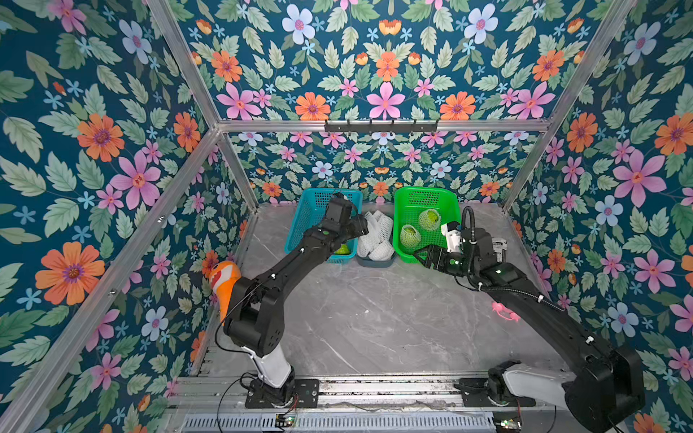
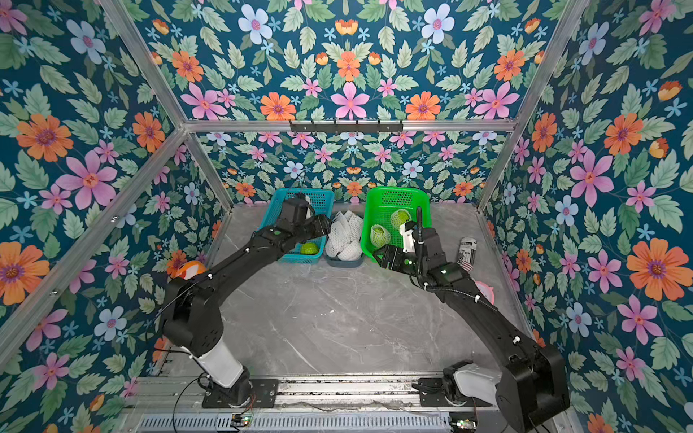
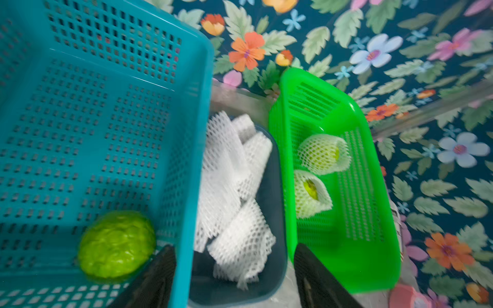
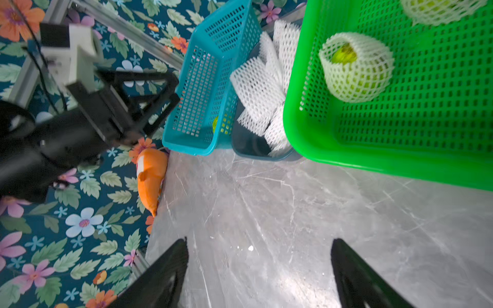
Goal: Sleeve custard apples in foam nets
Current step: Pick up the custard apple from the basket.
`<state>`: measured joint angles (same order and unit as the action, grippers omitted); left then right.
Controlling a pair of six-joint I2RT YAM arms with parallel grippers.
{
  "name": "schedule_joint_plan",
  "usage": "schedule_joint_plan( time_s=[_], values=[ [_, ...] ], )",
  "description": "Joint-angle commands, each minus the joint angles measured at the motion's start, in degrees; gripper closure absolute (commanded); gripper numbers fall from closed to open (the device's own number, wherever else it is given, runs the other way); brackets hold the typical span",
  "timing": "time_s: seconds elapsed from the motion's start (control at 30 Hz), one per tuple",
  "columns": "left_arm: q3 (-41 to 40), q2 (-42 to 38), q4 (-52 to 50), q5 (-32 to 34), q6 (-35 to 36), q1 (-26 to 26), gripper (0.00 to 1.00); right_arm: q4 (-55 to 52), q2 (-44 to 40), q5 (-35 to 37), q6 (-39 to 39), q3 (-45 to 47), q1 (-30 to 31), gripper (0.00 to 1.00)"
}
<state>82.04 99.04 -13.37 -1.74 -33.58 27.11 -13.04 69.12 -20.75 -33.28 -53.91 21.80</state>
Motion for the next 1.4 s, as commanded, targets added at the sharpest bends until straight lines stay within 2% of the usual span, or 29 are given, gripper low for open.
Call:
schedule_joint_plan(
  time_s=[0.0,0.17,0.3,0.57,0.63,0.8,1.07,1.37],
  values=[
    [5.29,3.35,-10.94,4.92,3.62,-2.52,0.26,-0.99,-1.31,1.77,0.91,0.91,1.55,0.15],
    [15.64,12.22,-21.72,1.52,8.59,-6.70,0.20,-0.51,-3.26,2.36,-0.54,3.83,1.69,0.14],
    [21.19,19.22,-27.59,-0.39,11.40,-7.62,0.17,1.15,-3.80,2.23,-2.15,5.79,1.70,0.14],
    [22.70,23.88,-28.88,-1.40,12.73,-7.69,0.11,2.68,-3.56,1.58,-3.10,7.86,1.71,0.14],
    [23.15,25.00,-29.58,-1.87,13.10,-7.69,0.06,2.84,-3.62,1.57,-3.11,8.09,1.74,0.14],
    [21.63,26.02,-28.67,-1.43,13.10,-7.69,0.06,3.63,-3.58,1.46,-3.58,8.32,1.71,0.14],
    [21.77,28.70,-28.03,-1.41,12.53,-7.65,0.13,4.43,-3.37,1.32,-4.33,8.86,1.75,0.14],
    [22.06,27.94,-28.37,-0.77,13.30,-7.59,0.34,5.64,-2.84,1.42,-5.08,8.94,1.72,0.14]
  ],
)
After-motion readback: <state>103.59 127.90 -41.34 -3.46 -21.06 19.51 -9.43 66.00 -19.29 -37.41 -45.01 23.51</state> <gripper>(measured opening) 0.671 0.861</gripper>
